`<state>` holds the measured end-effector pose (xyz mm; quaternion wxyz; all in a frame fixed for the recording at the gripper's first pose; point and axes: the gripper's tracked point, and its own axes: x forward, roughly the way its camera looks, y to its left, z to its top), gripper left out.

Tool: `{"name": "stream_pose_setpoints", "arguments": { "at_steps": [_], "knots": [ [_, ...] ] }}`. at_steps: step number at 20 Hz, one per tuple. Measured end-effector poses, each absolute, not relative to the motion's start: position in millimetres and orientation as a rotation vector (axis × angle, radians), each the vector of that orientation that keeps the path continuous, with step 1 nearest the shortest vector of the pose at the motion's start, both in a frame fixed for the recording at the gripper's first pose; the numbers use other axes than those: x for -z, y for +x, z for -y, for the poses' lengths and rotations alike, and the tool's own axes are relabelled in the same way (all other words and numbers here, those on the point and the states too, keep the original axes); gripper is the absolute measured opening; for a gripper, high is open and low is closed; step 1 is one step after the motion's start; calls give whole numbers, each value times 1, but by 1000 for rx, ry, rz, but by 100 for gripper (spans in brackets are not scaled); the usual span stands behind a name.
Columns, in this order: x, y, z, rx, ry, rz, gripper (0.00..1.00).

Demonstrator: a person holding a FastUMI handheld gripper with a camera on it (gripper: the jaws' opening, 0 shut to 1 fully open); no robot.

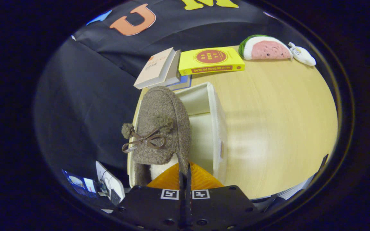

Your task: Open the storage box then place both shoes into the box .Put the left shoe in first, then the right shoe, with the right side of both shoes facing outward in a uniform manner.

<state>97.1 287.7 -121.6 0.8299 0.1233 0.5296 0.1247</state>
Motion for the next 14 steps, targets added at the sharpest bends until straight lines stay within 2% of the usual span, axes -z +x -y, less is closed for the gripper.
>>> {"name": "stream_pose_setpoints", "arguments": {
  "at_steps": [10,13,14],
  "knots": [
    [127,98,-282,-83,218,-1002,1],
    [129,98,-286,-80,219,-996,3],
    [127,96,-287,-83,223,-997,8]
  ]
}}
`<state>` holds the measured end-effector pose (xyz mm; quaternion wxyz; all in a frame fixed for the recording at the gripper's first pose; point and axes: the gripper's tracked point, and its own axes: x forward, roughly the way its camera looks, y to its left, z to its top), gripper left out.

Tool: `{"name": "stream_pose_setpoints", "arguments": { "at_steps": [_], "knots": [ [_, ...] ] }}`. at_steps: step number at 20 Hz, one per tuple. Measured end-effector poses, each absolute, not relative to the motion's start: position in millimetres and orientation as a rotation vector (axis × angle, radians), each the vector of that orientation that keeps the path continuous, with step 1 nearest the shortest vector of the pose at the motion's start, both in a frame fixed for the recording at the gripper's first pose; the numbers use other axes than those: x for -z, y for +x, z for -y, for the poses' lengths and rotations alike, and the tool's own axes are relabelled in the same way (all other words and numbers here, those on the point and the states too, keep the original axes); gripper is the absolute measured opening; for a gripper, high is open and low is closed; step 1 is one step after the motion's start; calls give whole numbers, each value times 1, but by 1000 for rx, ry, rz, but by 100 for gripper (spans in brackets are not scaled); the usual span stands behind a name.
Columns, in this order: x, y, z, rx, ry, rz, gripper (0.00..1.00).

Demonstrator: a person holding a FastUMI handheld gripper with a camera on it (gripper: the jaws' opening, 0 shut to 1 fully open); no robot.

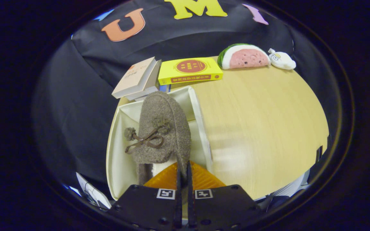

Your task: Open the storage box then place both shoes into the box .Put the left shoe in first, then the right shoe, with the right side of both shoes facing outward in a uniform manner.

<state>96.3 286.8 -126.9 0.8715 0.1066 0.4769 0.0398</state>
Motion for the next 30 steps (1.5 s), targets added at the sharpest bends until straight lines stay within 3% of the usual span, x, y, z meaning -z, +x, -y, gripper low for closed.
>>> {"name": "stream_pose_setpoints", "arguments": {
  "at_steps": [1,6,7,10,11,15,16,30],
  "knots": [
    [127,95,-285,-78,208,-995,13],
    [114,92,-288,-105,163,-930,14],
    [111,90,-288,-116,153,-912,26],
    [93,83,-286,-146,116,-815,46],
    [88,82,-283,-149,100,-773,61],
    [64,78,-260,-148,30,-574,91],
    [62,75,-251,-137,33,-538,94],
    [-67,2,-98,88,-19,88,96]
  ]
}}
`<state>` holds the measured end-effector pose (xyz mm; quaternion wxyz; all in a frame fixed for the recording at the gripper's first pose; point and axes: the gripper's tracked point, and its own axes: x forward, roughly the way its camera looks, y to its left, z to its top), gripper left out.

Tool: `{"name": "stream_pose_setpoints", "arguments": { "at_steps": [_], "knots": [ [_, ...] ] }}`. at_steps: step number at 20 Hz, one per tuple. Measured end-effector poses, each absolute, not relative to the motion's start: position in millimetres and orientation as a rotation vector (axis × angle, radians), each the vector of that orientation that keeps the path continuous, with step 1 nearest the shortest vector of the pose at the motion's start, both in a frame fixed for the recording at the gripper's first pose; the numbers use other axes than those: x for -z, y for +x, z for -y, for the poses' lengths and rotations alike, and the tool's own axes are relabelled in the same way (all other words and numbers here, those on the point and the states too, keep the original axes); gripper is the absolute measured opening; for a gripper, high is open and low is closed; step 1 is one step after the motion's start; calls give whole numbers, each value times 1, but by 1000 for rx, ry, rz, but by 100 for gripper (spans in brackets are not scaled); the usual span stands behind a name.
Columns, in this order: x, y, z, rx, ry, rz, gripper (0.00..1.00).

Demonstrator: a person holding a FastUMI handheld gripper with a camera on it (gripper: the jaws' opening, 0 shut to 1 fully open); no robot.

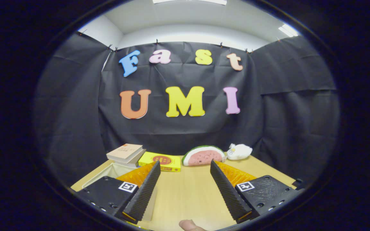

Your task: Open the storage box then place both shoes into the box .Put the left shoe in first, then the right shoe, with the right side of both shoes facing outward in a uniform manner.

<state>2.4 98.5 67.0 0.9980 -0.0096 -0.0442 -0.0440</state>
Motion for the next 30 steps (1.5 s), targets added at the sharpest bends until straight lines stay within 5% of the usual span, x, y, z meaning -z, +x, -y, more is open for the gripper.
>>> {"name": "stream_pose_setpoints", "arguments": {
  "at_steps": [6,30],
  "knots": [
    [-95,-47,-59,116,-1,254,95],
    [-45,-31,-42,77,-9,117,95]
  ]
}}
